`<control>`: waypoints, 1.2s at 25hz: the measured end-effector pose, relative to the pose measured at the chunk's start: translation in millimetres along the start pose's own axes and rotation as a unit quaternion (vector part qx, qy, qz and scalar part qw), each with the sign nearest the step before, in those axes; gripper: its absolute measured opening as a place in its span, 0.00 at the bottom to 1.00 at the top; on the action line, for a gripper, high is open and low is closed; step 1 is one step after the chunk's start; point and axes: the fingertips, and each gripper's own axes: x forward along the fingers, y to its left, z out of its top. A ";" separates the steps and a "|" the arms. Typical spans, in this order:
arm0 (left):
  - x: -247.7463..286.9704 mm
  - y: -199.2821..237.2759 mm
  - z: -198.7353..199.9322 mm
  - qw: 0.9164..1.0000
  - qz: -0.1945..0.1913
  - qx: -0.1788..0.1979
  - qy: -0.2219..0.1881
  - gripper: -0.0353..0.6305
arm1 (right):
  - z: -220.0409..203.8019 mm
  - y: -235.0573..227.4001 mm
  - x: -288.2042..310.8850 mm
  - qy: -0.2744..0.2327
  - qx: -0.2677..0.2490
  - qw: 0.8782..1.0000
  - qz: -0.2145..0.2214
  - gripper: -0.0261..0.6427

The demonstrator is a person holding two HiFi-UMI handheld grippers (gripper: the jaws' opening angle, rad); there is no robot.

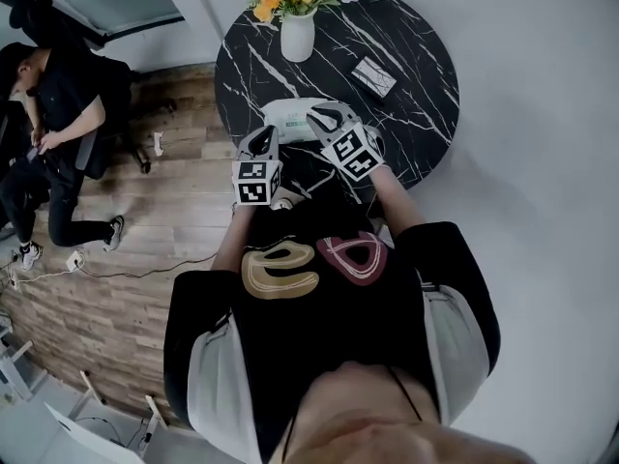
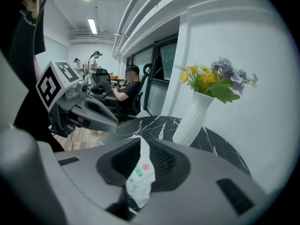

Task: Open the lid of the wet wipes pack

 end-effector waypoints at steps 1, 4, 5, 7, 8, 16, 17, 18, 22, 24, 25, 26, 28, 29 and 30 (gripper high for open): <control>5.4 0.3 -2.0 1.000 0.001 0.005 0.006 0.09 | -0.3 -0.4 3.5 0.006 -0.005 1.000 0.003 0.14; 19.7 0.8 -14.5 0.999 0.000 0.021 0.032 0.09 | -3.2 -0.4 13.1 0.015 -0.012 1.000 0.009 0.15; 23.2 1.3 -20.0 0.999 0.000 0.020 0.041 0.09 | -5.4 1.4 16.0 0.020 -0.018 1.000 0.015 0.16; 27.0 3.3 -27.6 0.998 0.004 0.011 0.054 0.09 | -11.2 7.5 22.2 0.033 -0.039 0.998 0.032 0.17; 28.6 4.3 -29.4 0.998 0.006 0.006 0.058 0.09 | -14.4 10.9 25.5 0.041 -0.051 0.997 0.042 0.19; 42.8 17.7 -37.2 0.996 0.045 0.003 0.076 0.09 | -43.6 34.0 47.0 0.100 -0.108 0.982 0.118 0.21; 43.7 17.4 -38.3 0.996 0.043 -0.001 0.078 0.09 | -46.0 35.9 49.5 0.104 -0.113 0.981 0.121 0.21; 45.0 16.4 -39.0 0.996 0.040 -0.003 0.079 0.09 | -48.5 37.3 52.1 0.110 -0.115 0.979 0.125 0.22; 49.0 10.7 -44.0 0.996 0.027 0.010 0.090 0.09 | -56.3 41.0 61.7 0.134 -0.117 0.974 0.140 0.24; 49.6 9.8 -50.6 0.994 0.030 0.009 0.101 0.09 | -61.7 43.4 64.6 0.146 -0.130 0.970 0.146 0.26; 50.4 10.5 -54.1 0.994 0.036 0.008 0.107 0.09 | -65.7 44.2 65.8 0.155 -0.137 0.967 0.150 0.27; 51.4 11.5 -57.3 0.993 0.040 0.007 0.111 0.09 | -69.6 44.7 67.0 0.163 -0.144 0.964 0.153 0.27; 53.4 13.1 -60.7 0.993 0.043 -0.002 0.113 0.09 | -73.7 45.5 69.2 0.170 -0.155 0.961 0.155 0.28; 54.0 13.2 -60.9 0.993 0.042 -0.007 0.112 0.09 | -74.3 45.7 70.1 0.170 -0.161 0.960 0.154 0.28; 54.0 12.8 -60.2 0.993 0.040 -0.013 0.111 0.09 | -75.0 46.0 70.9 0.169 -0.167 0.959 0.153 0.28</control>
